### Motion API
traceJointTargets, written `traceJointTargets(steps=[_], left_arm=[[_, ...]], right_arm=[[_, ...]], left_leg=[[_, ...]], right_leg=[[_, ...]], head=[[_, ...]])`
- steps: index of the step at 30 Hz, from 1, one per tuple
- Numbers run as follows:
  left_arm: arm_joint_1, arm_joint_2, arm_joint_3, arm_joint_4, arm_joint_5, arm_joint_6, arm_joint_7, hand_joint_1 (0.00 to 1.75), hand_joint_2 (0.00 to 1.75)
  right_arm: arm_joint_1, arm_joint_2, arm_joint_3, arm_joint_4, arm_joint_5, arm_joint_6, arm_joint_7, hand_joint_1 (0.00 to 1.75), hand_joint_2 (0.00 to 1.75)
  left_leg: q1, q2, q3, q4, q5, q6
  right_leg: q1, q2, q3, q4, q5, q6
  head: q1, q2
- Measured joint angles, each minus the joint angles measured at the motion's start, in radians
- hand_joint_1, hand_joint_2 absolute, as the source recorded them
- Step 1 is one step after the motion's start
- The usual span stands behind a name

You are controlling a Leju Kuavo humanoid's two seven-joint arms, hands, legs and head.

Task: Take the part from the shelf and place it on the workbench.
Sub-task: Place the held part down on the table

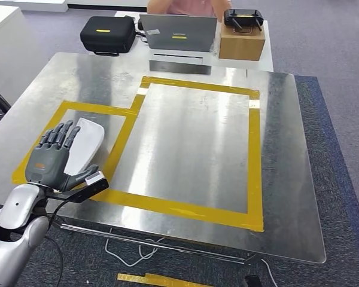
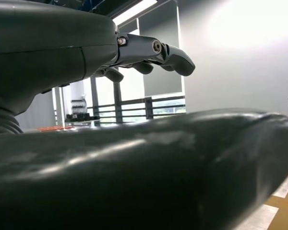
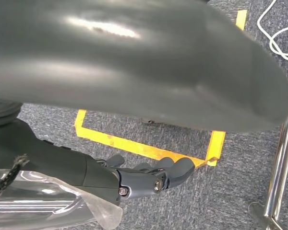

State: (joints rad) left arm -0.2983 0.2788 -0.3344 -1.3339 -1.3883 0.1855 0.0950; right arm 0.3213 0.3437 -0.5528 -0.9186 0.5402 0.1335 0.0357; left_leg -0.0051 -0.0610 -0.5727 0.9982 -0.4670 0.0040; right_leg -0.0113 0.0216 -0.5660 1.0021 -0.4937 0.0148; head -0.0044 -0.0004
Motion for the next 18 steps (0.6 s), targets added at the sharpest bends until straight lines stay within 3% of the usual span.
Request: traceJointTargets(steps=[4,7,9,10,12,13,14,15,18], left_arm=[[0.000,0.001,0.002,0.000,0.006,0.004,0.002,0.00,0.00],[0.000,0.004,0.005,0.000,0.008,0.006,0.003,0.00,0.00],[-0.001,0.005,0.008,0.000,0.010,0.009,0.003,0.00,0.00],[-0.002,0.005,0.009,0.000,0.010,0.010,0.003,0.00,0.00],[-0.001,0.006,0.009,0.000,0.011,0.012,0.003,0.00,0.00],[0.000,0.006,0.009,0.001,0.012,0.012,0.003,0.00,0.00],[0.002,0.006,0.009,0.002,0.012,0.012,0.003,0.00,0.00],[0.002,0.006,0.009,0.003,0.012,0.012,0.003,0.00,0.00],[0.003,0.006,0.010,0.004,0.012,0.011,0.004,0.00,0.00]], right_arm=[[-0.001,0.000,-0.001,0.000,0.001,0.000,0.000,0.00,0.00],[-0.001,0.000,-0.002,0.000,0.005,0.000,-0.002,0.00,0.00],[-0.002,0.000,-0.002,0.000,0.007,-0.001,-0.004,0.00,0.00],[-0.003,0.000,-0.002,0.000,0.007,-0.001,-0.004,0.00,0.00],[-0.004,0.000,-0.002,0.000,0.007,-0.001,-0.005,0.00,0.00],[-0.004,0.000,-0.003,0.000,0.007,-0.002,-0.005,0.00,0.00],[-0.004,0.000,-0.003,0.000,0.007,-0.003,-0.005,0.00,0.00],[-0.004,0.000,-0.003,0.000,0.007,-0.003,-0.005,0.00,0.00],[-0.006,0.000,-0.004,0.000,0.007,-0.005,-0.005,0.00,0.00]], left_leg=[[-0.001,0.000,-0.001,0.005,-0.004,0.006],[0.000,0.001,0.001,0.002,0.001,0.014],[0.006,0.006,0.004,-0.010,0.012,0.023],[0.010,0.009,0.004,-0.015,0.017,0.026],[0.011,0.013,-0.001,-0.016,0.019,0.028],[0.011,0.015,-0.003,-0.015,0.020,0.027],[0.011,0.016,-0.005,-0.015,0.021,0.025],[0.012,0.017,-0.007,-0.014,0.022,0.024],[0.014,0.015,-0.012,-0.009,0.025,0.012]], right_leg=[[-0.001,0.000,0.002,-0.001,-0.001,0.004],[-0.002,0.000,0.004,-0.003,0.001,0.013],[0.000,-0.003,-0.006,0.015,-0.020,0.020],[0.000,-0.007,-0.022,0.051,-0.047,0.023],[-0.001,-0.012,-0.078,0.181,-0.118,0.028],[-0.002,-0.012,-0.103,0.243,-0.142,0.031],[-0.003,-0.013,-0.115,0.276,-0.146,0.033],[-0.003,-0.013,-0.107,0.268,-0.131,0.034],[-0.007,-0.007,0.006,0.072,-0.045,0.035]], head=[[0.000,0.000],[0.000,0.000],[0.002,0.000],[0.004,0.000],[0.008,0.000],[0.009,0.000],[0.009,0.000],[0.009,0.000],[0.010,0.000]])
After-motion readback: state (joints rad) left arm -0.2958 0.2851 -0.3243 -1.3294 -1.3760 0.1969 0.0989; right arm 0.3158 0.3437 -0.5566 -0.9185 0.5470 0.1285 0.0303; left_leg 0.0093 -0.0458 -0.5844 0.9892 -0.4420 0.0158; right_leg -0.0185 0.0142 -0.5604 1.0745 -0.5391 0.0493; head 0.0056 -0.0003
